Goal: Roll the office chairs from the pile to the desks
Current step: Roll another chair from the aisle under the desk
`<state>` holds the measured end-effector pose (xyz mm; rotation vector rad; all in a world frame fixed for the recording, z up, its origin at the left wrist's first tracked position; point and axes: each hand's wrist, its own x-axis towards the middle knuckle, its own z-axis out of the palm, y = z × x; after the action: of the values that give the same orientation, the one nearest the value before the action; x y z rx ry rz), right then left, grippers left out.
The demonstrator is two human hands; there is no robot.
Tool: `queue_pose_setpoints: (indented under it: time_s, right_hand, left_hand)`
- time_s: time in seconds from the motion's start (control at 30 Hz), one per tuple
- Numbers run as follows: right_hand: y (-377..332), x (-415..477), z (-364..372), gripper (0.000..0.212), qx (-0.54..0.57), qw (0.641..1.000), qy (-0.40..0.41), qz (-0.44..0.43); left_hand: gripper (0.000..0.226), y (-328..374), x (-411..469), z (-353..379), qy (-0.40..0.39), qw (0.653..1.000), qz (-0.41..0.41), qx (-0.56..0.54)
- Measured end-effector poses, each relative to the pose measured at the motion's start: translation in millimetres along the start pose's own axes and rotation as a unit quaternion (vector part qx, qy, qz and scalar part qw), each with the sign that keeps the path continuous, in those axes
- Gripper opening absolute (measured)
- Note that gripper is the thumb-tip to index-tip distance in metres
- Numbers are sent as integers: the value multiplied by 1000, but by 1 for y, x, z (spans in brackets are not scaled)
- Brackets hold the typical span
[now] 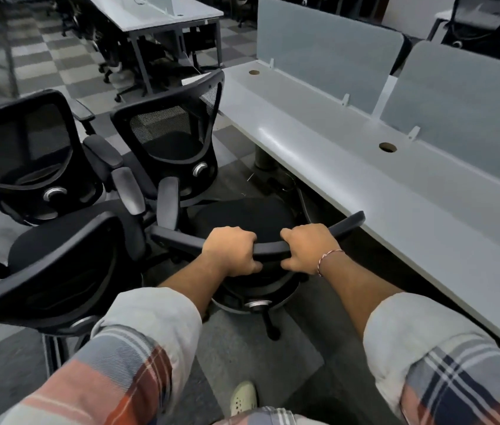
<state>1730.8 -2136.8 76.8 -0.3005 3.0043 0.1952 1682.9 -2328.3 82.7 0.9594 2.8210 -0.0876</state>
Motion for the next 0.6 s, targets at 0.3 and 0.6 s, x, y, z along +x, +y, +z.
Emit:
queue_pose_setpoints:
  time_s: [0.3,0.6]
  right_hand:
    - [-42,-48,-1,35,21,999,3,42]
    - [-106,-94,3,38,58,994,35,89]
  left_hand:
    - [34,2,-42,10,7,999,32,22]
    - [35,-10,-91,5,-26,993,76,88]
